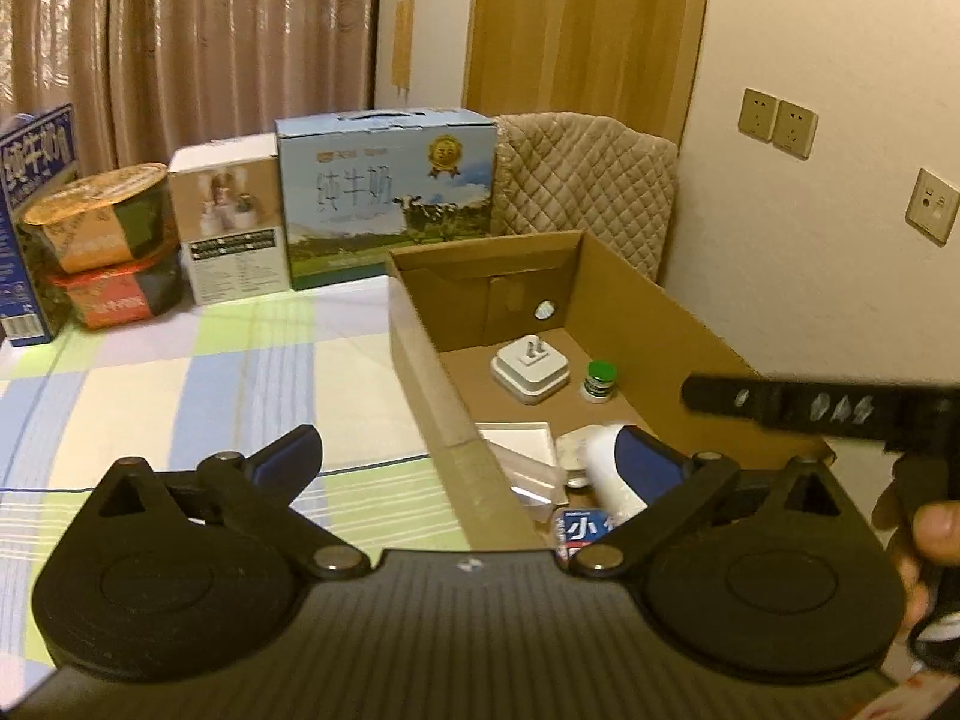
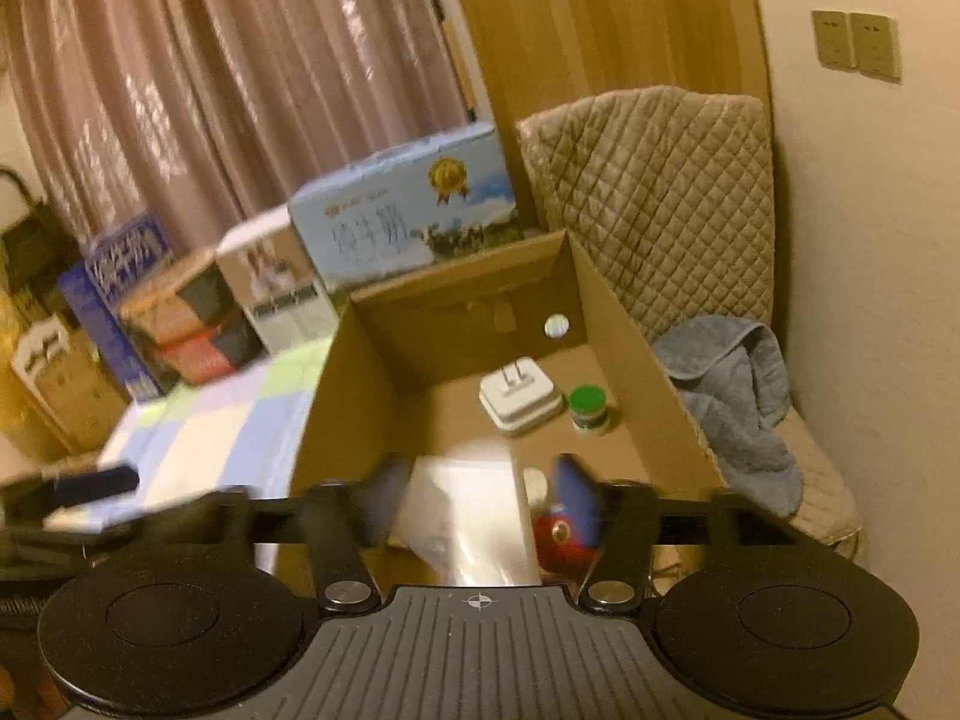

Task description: Organize rigid objects

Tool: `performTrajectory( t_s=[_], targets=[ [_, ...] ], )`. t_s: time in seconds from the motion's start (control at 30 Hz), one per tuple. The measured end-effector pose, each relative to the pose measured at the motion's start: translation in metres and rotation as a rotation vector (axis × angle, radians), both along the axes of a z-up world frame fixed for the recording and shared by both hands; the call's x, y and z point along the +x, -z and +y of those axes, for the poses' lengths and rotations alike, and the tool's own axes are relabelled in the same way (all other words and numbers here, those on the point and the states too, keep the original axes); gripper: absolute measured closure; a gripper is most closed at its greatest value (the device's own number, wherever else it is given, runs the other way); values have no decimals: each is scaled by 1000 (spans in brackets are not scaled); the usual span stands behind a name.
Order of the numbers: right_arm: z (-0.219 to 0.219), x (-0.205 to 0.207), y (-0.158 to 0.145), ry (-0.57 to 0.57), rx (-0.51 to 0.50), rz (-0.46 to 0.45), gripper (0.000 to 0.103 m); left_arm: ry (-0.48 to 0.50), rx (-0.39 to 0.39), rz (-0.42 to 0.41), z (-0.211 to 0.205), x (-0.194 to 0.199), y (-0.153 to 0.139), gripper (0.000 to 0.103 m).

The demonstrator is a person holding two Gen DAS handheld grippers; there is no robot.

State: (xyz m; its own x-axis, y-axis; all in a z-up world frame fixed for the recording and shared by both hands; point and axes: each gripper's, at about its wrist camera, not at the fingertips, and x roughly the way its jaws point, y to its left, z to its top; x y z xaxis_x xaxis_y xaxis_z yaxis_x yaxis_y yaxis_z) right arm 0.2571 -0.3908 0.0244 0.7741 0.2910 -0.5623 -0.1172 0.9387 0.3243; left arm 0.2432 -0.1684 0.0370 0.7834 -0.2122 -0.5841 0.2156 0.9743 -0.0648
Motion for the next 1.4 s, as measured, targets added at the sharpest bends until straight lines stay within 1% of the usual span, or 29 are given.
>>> performTrajectory(
  t_s=[0.1, 0.17, 0.3, 0.37, 0.47, 0.57, 0.63, 0.77, 0.87, 1.0, 1.17, 1.4],
  targets=[
    [-3, -7, -10, 11, 7, -26, 38, -18, 5, -8, 5, -10, -3, 1],
    [-4, -15, -17, 15, 4, -39, 37, -35, -6, -5, 10, -17, -5, 1],
    [-4, -33, -30, 34, -40, -41, 33, -58, -33, 32, 18, -33, -9, 1],
    [-5, -46, -35, 42, -45, -41, 31, -66, -45, 45, 21, -43, -11, 1],
    [-4, -69, -40, 40, -54, -51, 30, -69, -74, 61, 23, -62, -13, 1],
    [-3, -89, -41, 23, -53, -31, 30, -73, -80, 67, 22, -83, -14, 1],
    [0, -104, -41, 14, -73, -14, 29, -78, -79, 64, 22, -99, -15, 1],
    [10, -135, -41, -15, -115, -8, 29, -98, -57, 57, 18, -130, -17, 1],
    [13, -154, -39, -31, -119, 2, 28, -119, -54, 79, 18, -148, -17, 1],
    [16, -180, -35, -35, -110, 30, 28, -164, -27, 94, 19, -173, -17, 1],
    [18, -207, -36, -47, -105, 41, 28, -179, -40, 123, 28, -196, -14, 1],
    [21, -232, -38, -46, -126, 44, 28, -191, -44, 130, 36, -221, -14, 1]
  ],
)
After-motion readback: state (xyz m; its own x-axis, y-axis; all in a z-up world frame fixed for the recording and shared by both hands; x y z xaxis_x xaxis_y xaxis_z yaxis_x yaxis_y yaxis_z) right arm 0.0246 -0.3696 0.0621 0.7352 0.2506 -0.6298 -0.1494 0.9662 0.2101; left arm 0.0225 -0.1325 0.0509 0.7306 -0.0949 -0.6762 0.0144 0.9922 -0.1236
